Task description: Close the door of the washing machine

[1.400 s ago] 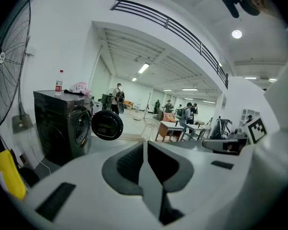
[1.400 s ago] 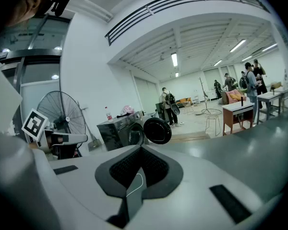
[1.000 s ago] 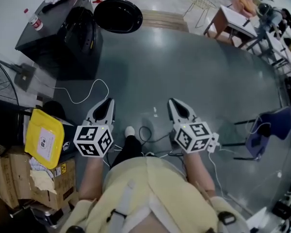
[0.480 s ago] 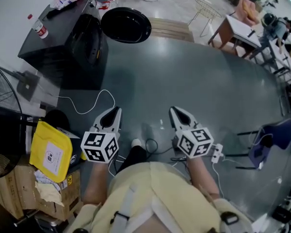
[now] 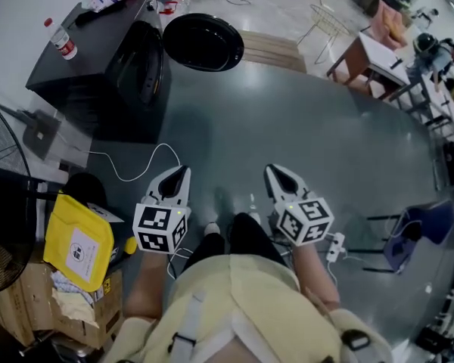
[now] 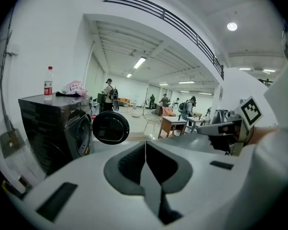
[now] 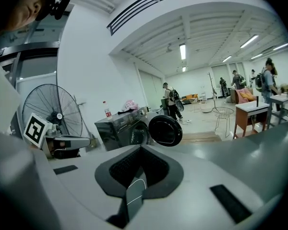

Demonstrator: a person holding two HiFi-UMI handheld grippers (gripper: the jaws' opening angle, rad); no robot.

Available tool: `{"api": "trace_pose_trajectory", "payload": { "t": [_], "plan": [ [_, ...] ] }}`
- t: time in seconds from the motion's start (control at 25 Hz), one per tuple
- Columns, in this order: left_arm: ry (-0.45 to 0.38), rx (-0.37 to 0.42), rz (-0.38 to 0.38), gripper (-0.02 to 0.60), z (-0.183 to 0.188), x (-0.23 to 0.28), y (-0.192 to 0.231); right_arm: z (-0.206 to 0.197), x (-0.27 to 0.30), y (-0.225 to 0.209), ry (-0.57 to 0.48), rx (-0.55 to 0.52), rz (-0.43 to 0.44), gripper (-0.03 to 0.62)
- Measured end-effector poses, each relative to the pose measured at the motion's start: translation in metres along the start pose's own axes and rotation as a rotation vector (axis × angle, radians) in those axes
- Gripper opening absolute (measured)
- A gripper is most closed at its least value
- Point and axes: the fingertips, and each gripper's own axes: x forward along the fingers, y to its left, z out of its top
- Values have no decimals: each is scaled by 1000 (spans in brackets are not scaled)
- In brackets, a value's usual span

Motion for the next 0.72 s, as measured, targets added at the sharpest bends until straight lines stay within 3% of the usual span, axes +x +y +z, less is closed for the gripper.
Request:
{"api": "trace_pose_trajectory", "payload": {
  "t": [0.24,0.36,0.6,0.72],
  "plan": [
    [-13,34,3,9,18,31,5,20,41,-27,-5,6,37,6],
    [-38,40,50,11,34,52,15,33,64,-42,-2,-9,65,6],
    [-52,57,68,11,71,116,7,62,101,-100,11,10,100,6],
    [-43,29,73,13,83,148,6,75,118,-124,21,4,115,5]
  ]
}}
